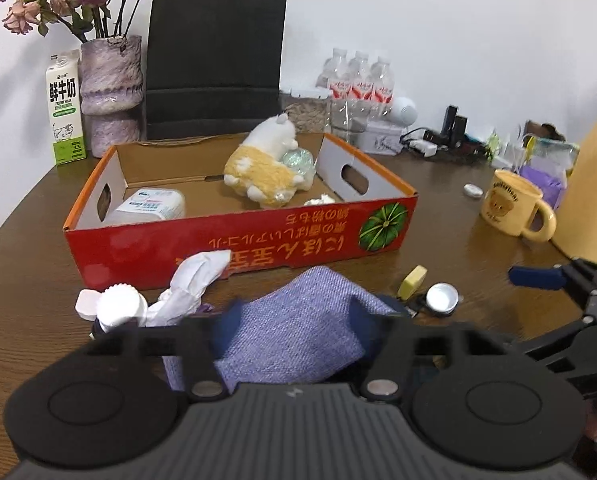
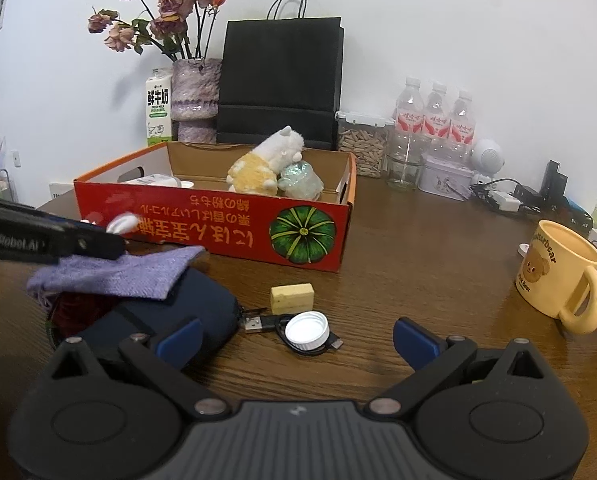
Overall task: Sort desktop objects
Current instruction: 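Close the left tool on the purple cloth while the right tool grips the yellow sponge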
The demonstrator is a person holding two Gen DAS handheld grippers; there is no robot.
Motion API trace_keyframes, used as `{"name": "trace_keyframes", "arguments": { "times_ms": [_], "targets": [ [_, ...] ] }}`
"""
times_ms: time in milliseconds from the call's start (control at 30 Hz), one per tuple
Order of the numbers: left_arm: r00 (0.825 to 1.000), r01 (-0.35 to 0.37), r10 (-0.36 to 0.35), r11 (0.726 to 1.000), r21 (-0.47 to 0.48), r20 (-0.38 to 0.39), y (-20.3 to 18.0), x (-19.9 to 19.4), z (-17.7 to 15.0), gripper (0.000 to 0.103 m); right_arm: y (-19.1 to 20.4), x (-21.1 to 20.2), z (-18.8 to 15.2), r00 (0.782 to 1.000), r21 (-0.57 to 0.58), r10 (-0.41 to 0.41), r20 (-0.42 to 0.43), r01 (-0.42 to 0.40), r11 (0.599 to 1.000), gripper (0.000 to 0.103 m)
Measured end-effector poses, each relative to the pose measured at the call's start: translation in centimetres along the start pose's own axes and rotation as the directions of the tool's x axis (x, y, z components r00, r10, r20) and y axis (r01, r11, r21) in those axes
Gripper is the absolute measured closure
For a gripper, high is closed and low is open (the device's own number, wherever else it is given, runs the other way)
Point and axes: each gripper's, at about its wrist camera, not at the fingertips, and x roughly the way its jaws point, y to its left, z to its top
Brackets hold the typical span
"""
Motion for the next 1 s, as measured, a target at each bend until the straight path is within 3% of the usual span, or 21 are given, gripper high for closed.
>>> {"name": "trace_keyframes", "arguments": {
  "times_ms": [133, 200, 233, 300, 333, 367, 467, 567, 800, 1000],
  "targets": [
    [0.999, 0.006, -0.005, 0.999, 0.035, -0.033, -1.0, 1.3, -0.1, 0.017, -0.2, 0.2, 0.0, 1.0, 0.0, -0.005, -0.009, 0.005, 1.0, 0.001],
    [0.998, 0.015, -0.013, 0.999, 0.036, -0.057, -1.2, 2.3, -0.2, 0.017, -0.2, 0.3, -0.1, 1.0, 0.0, -0.003, -0.011, 0.003, 1.0, 0.001],
    [0.997, 0.025, -0.023, 0.999, 0.029, -0.068, -1.2, 2.7, -0.4, 0.021, -0.2, 0.3, -0.1, 1.0, 0.0, -0.002, -0.013, 0.002, 1.0, 0.001],
    [0.994, 0.08, -0.081, 0.997, -0.012, -0.076, -0.8, 3.2, -0.7, 0.042, -0.3, 0.4, -0.2, 1.0, -0.001, -0.001, -0.015, 0.001, 1.0, 0.001],
    [0.99, 0.116, -0.118, 0.993, -0.034, -0.077, -0.5, 3.2, -0.7, 0.064, -0.3, 0.4, -0.2, 1.0, -0.001, -0.001, -0.017, 0.001, 1.0, 0.001],
    [0.985, 0.151, -0.154, 0.987, -0.051, -0.077, -0.3, 3.1, -0.8, 0.078, -0.4, 0.5, -0.2, 1.0, 0.001, -0.001, -0.018, 0.001, 1.0, 0.001],
    [0.99, 0.125, -0.128, 0.991, -0.044, -0.056, -0.6, 2.6, -0.8, 0.093, -0.4, 0.6, -0.1, 1.0, 0.001, -0.002, -0.016, 0.002, 1.0, 0.001],
    [0.992, 0.117, -0.12, 0.991, -0.065, -0.036, -0.4, 2.1, -0.6, 0.099, -0.5, 0.7, 0.0, 1.0, -0.005, 0.002, -0.015, -0.002, 1.0, 0.001],
    [0.998, 0.057, -0.054, 0.996, -0.071, 0.041, 0.4, 0.5, 0.5, 0.1, -1.0, 1.5, 0.6, 1.0, -0.016, -0.013, -0.011, 0.013, 1.0, 0.002],
    [0.996, 0.011, -0.006, 0.998, -0.056, 0.086, 0.8, -0.1, 1.2, 0.1, -1.2, 3.4, 2.0, 1.0, -0.035, -0.006, -0.016, 0.005, 0.999, 0.009]
  ]
}}
